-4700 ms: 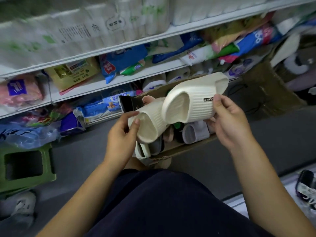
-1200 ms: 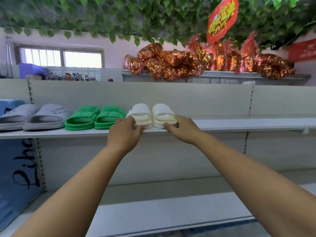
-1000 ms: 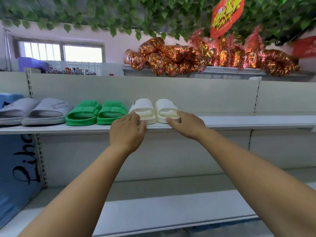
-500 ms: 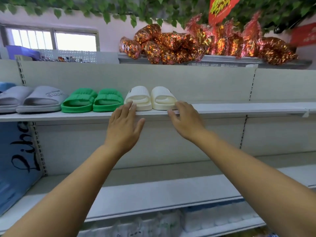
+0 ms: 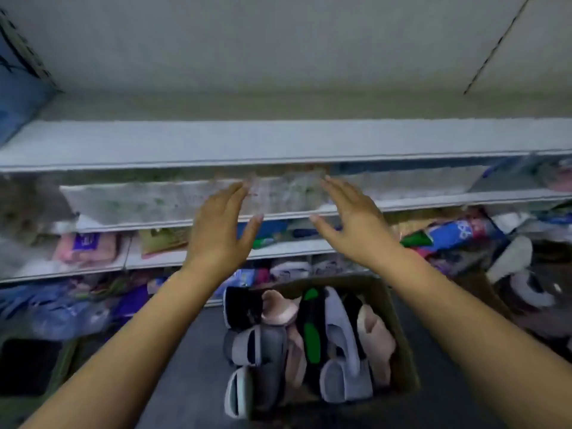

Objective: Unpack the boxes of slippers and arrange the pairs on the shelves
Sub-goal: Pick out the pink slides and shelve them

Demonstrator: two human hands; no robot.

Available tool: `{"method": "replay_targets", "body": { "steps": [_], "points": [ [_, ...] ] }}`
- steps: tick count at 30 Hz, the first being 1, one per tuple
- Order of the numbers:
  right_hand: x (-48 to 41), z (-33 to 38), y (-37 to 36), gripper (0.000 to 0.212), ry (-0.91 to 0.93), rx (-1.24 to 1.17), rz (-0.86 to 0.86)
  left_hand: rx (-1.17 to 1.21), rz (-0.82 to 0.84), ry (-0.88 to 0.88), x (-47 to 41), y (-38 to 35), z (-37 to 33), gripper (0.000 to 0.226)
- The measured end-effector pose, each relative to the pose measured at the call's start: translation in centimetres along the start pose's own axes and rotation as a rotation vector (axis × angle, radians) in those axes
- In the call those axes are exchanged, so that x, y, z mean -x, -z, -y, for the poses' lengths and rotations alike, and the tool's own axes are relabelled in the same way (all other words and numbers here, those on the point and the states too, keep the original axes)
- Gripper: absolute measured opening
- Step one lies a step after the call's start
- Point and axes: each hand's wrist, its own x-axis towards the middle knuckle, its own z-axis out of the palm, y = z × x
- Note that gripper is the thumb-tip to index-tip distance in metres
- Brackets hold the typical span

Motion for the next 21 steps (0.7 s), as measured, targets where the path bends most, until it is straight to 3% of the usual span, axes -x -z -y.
{"method": "replay_targets", "body": {
  "steps": [5, 9, 13, 21],
  "points": [
    [7.2, -1.4, -9.1, 0.068, -0.216, -0.063, 0.423, 0.068, 0.213, 0.312, 10.5, -5.8, 2.7, 0.059],
    [11.5, -2.0, -14.5, 0.063, -0.339, -0.157, 0.633, 0.126, 0.370, 0.589, 18.3, -8.4, 3.1, 0.060],
    [13.1, -2.6, -17.8, 0.050, -0.556, -0.355, 0.695, 0.209, 0.467, 0.800, 22.7, -10.7, 2.2, 0.056],
    [7.7, -4.2, -27.0, 0.038, -1.132, -0.969, 0.649, 0.265, 0.636, 0.874, 25.4, -14.6, 1.0, 0.054]
  ]
}}
